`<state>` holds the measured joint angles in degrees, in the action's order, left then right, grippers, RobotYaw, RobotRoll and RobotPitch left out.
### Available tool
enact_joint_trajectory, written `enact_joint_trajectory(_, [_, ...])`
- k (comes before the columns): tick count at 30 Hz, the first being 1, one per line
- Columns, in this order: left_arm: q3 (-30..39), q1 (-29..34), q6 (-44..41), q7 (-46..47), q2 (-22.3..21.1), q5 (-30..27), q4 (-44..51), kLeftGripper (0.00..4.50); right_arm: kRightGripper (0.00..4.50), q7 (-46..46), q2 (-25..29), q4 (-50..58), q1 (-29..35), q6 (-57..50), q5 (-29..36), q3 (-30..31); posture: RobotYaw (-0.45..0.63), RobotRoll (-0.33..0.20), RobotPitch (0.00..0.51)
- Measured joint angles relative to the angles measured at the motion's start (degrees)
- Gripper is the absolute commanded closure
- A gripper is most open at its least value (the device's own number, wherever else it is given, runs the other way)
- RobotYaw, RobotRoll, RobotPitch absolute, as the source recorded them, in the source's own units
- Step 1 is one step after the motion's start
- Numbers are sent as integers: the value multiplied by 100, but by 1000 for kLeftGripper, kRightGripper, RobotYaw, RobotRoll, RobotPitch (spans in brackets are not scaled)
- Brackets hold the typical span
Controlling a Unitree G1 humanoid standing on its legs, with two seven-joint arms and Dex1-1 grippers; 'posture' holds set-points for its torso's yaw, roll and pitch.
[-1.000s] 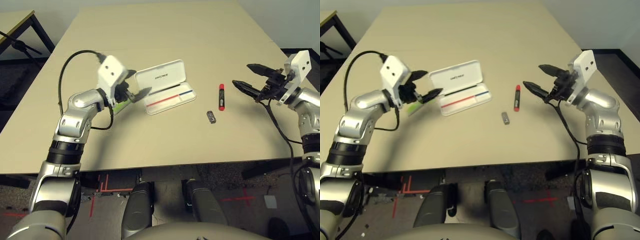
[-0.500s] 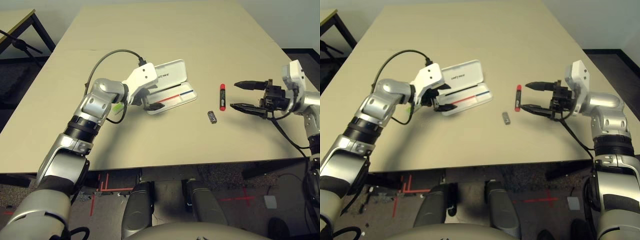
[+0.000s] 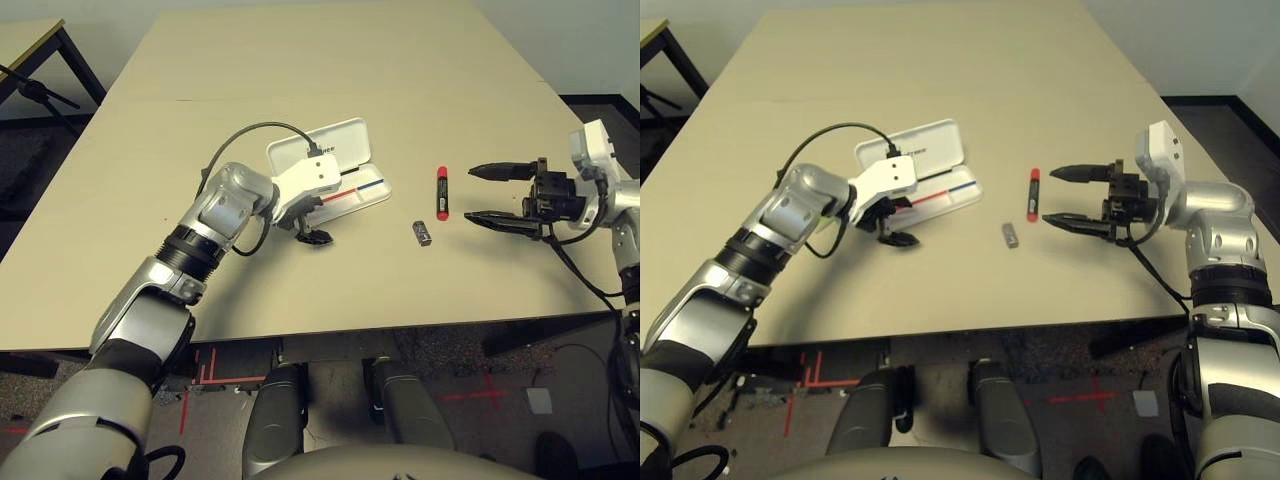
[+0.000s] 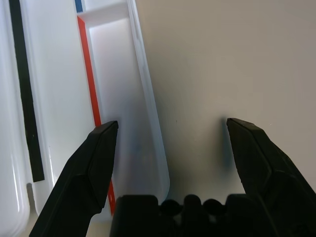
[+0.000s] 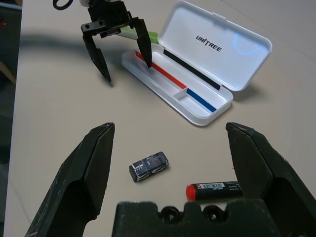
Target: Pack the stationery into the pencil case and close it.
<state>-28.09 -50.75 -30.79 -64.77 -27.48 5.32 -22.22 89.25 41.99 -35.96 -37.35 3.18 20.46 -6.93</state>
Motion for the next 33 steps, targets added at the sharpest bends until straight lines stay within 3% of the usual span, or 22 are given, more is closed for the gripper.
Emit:
enact_joint_trajectory(4, [-26,-39,12,-26,82,94,-182,67,0,17,-4,0,-50,-45,3,4,-96,0,119])
enact_joint_trajectory(7, [-97,-105,110,-142,109,156,-314,618,0,19,-5,0,-53,-98,4,4,-99,0,114])
enact_joint_trajectory(17, [-153,-143,267,-292,2,383,-317,4340,0,-15,-17,0,-53,-98,18,-4,-98,0,108])
enact_joint_trajectory(26, [-114,-134,385,-387,-50,385,-246,4466,0,-107,-37,-10,-49,-53,19,-24,-88,0,104])
enact_joint_trajectory(33, [-113,-16,583,-625,-314,360,455,4466,0,-106,2,-167,-62,-29,11,-25,-79,0,107])
